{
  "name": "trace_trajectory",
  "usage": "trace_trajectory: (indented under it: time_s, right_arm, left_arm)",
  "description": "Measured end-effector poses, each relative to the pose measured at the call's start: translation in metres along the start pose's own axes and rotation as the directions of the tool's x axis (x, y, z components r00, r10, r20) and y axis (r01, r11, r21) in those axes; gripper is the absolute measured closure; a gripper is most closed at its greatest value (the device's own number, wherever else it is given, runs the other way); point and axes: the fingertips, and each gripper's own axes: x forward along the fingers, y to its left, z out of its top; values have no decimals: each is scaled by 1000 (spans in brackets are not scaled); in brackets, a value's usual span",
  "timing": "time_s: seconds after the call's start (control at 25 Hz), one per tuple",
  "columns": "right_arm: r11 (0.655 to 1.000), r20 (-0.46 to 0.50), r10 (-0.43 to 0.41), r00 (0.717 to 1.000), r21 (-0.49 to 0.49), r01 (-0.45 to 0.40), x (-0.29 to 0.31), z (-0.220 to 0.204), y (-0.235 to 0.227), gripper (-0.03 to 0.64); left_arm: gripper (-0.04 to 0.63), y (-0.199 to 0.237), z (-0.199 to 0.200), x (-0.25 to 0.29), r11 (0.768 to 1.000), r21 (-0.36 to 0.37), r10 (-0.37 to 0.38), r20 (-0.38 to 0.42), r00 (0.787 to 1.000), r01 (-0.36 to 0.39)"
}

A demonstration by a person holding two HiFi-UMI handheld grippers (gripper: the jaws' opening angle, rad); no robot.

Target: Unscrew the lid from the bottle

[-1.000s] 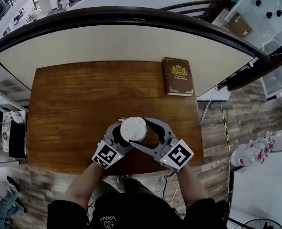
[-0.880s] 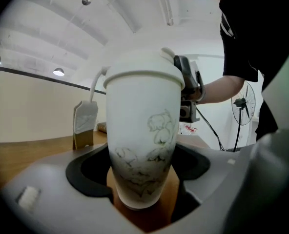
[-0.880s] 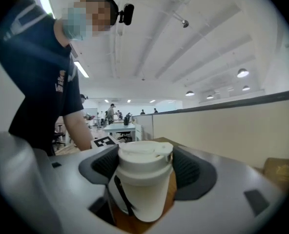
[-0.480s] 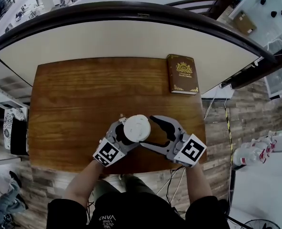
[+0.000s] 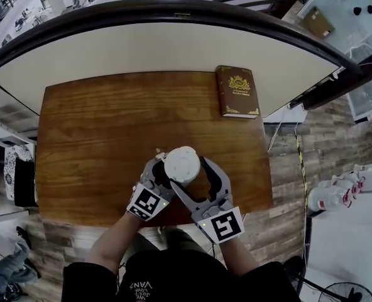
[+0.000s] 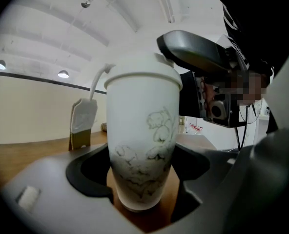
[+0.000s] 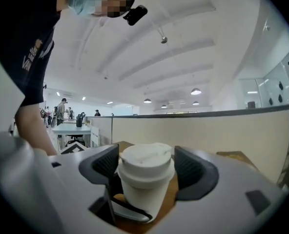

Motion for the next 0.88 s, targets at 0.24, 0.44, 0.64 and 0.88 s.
trace_trajectory:
  time_s: [0.24,0.44,0.64,0.88]
  right_arm:
    - [990,7,122,993,66,-122,0,2,-6,291]
    - [928,4,371,929,35,-371,-1,0,-6,291]
    - [773,-22,633,774,-15,-634,-4,-2,-3,291]
    - [770,-18,637,770,-9,-637,-1,2,-12,291]
  left_arm:
    - [227,-1,2,1,1000,-5,-28,9,1000,28]
    - [227,-1,1,1,997,9,-82,20,996,82]
    - [227,-3,0,-1,989,40,-144,9,989,144]
    - [227,1,1,0,990,11,-139,22,990,138]
